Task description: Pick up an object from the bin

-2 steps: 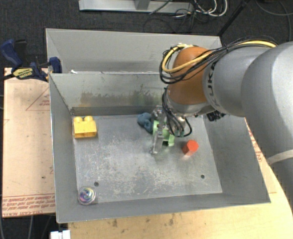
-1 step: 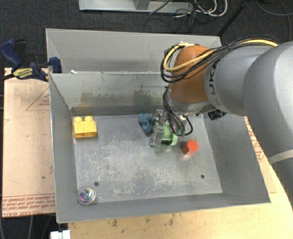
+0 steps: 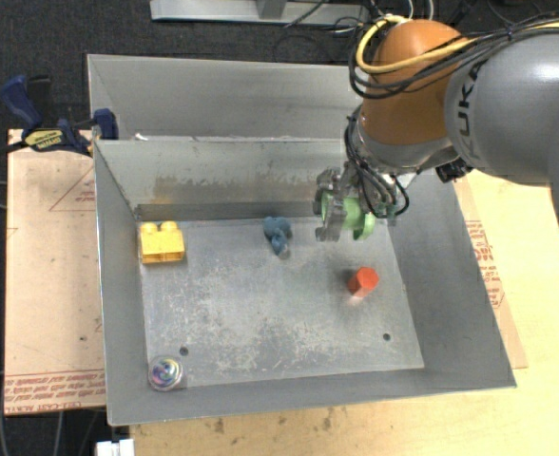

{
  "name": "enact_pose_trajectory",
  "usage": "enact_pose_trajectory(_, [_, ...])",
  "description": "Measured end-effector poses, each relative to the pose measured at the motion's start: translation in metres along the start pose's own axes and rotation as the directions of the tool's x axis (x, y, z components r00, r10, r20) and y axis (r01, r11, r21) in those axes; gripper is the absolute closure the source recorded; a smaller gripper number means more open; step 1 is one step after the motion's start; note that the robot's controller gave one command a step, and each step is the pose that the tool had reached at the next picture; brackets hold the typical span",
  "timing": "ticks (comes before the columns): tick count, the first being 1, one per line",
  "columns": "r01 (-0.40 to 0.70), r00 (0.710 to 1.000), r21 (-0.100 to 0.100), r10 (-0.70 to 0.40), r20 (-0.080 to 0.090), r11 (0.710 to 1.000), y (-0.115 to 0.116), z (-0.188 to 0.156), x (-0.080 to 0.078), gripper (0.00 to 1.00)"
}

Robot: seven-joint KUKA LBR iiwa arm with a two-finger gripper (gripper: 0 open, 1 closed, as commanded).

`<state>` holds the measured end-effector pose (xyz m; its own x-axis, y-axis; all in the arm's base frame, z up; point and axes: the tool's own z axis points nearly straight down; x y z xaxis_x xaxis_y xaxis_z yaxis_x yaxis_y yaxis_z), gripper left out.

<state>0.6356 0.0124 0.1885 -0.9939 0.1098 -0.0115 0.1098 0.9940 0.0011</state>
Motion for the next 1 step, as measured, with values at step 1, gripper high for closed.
enact_pose_trajectory(1, [-0.005,1.000,-0.001,0.005,0.001,1.000,0.0082,-0.1434,0.0106,1.00])
